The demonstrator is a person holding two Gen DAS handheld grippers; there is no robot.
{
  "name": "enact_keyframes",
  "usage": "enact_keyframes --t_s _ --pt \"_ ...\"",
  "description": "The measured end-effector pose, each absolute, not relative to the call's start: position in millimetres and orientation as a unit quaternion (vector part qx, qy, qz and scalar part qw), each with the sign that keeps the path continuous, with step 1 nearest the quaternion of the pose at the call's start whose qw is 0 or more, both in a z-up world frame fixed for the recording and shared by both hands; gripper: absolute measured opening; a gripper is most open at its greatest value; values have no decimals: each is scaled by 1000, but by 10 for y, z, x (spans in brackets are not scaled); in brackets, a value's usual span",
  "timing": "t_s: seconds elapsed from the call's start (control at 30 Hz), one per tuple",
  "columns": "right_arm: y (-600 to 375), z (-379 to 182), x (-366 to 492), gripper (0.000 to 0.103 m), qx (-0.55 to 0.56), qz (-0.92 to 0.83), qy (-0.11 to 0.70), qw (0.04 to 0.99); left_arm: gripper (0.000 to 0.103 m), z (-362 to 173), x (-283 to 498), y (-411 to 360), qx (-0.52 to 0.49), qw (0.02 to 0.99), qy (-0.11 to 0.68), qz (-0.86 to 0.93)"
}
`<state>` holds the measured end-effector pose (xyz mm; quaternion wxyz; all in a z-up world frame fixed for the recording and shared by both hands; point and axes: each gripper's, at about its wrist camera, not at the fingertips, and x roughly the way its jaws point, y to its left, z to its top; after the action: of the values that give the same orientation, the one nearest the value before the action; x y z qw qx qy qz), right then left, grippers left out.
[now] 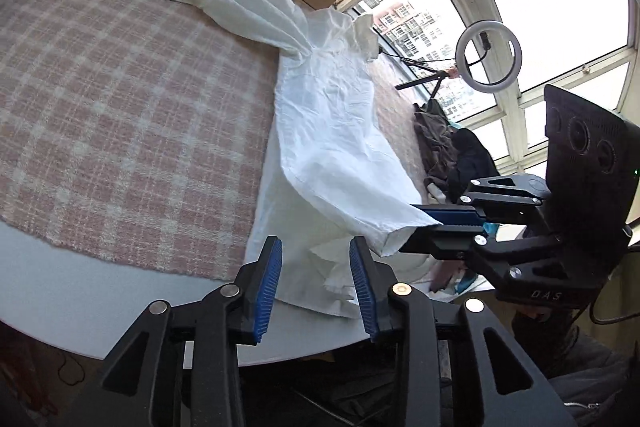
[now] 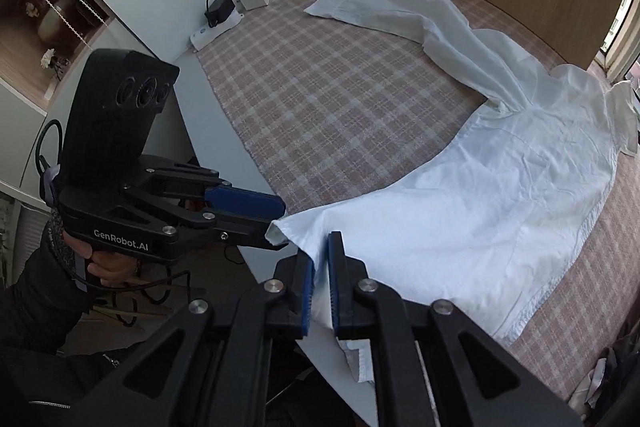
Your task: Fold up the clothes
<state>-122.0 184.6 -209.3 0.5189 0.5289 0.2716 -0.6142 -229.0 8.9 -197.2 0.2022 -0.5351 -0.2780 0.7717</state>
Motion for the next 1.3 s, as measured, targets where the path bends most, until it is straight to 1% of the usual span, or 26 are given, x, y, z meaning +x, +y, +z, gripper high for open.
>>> enact_keyframes --t_s 0.07,0.13,0.17,0.2,0.27,0.3,0.37,0.5,0.6,0.63,0.73,0.83,0.87,0.9,1.03,1.07,1.1,1.17,1.2,1.23,1.3 --pt "1831 -2118 -1188 13 539 -611 276 510 33 -2086 -2293 -26 -555 186 -269 765" --pt "1952 -2026 -1187 16 538 -611 256 522 33 -2175 -2259 -120 -570 181 -259 758" --pt "2021 -1973 -1189 25 537 -611 244 529 33 -2216 -2260 -139 -576 179 -254 756" --pt "2104 -1916 -1203 36 535 -616 230 531 33 -2242 -2254 -131 -581 183 -245 755" --pt "2258 -1827 -1266 49 529 -635 200 527 33 -2274 -2231 -67 -590 194 -219 753" --pt "2316 -1810 -1308 50 529 -644 188 520 33 -2280 -2215 -27 -596 194 -200 753" --pt "2446 -1841 -1398 50 533 -669 170 489 33 -2276 -2189 52 -606 193 -166 754" --pt "2884 -2111 -1469 50 557 -705 161 409 34 -2315 -2169 233 -617 219 -168 737" --pt "3310 -2424 -1455 50 587 -718 121 354 34 -2472 -2158 377 -645 228 -159 711" --pt "3402 -2516 -1414 50 590 -723 119 340 34 -2537 -2157 411 -656 229 -162 701" --pt "3465 -2754 -1227 50 592 -726 143 319 34 -2610 -2164 481 -665 249 -184 679" --pt "3308 -2924 -1087 50 584 -722 169 330 31 -2556 -2181 564 -659 249 -163 690" --pt "3228 -2963 -1049 50 576 -723 182 335 21 -2527 -2186 579 -656 250 -161 693" --pt "3144 -3012 -1017 50 571 -721 199 338 8 -2502 -2192 589 -654 255 -164 693" --pt "2909 -3218 -941 50 567 -705 260 338 4 -2421 -2210 593 -645 258 -153 703" --pt "2887 -3251 -931 50 567 -702 268 337 4 -2411 -2208 577 -645 255 -152 705" --pt "2877 -3285 -929 46 568 -701 275 332 4 -2403 -2204 557 -643 252 -153 706" --pt "2886 -3303 -953 35 572 -700 275 327 4 -2389 -2193 511 -642 249 -158 708" --pt "2901 -3295 -978 13 577 -699 268 327 5 -2395 -2183 483 -644 248 -164 705" --pt "2927 -3295 -1014 4 585 -697 258 323 8 -2407 -2169 455 -648 246 -170 701" --pt "2996 -3275 -1077 4 595 -700 232 319 22 -2420 -2129 462 -651 246 -171 697"
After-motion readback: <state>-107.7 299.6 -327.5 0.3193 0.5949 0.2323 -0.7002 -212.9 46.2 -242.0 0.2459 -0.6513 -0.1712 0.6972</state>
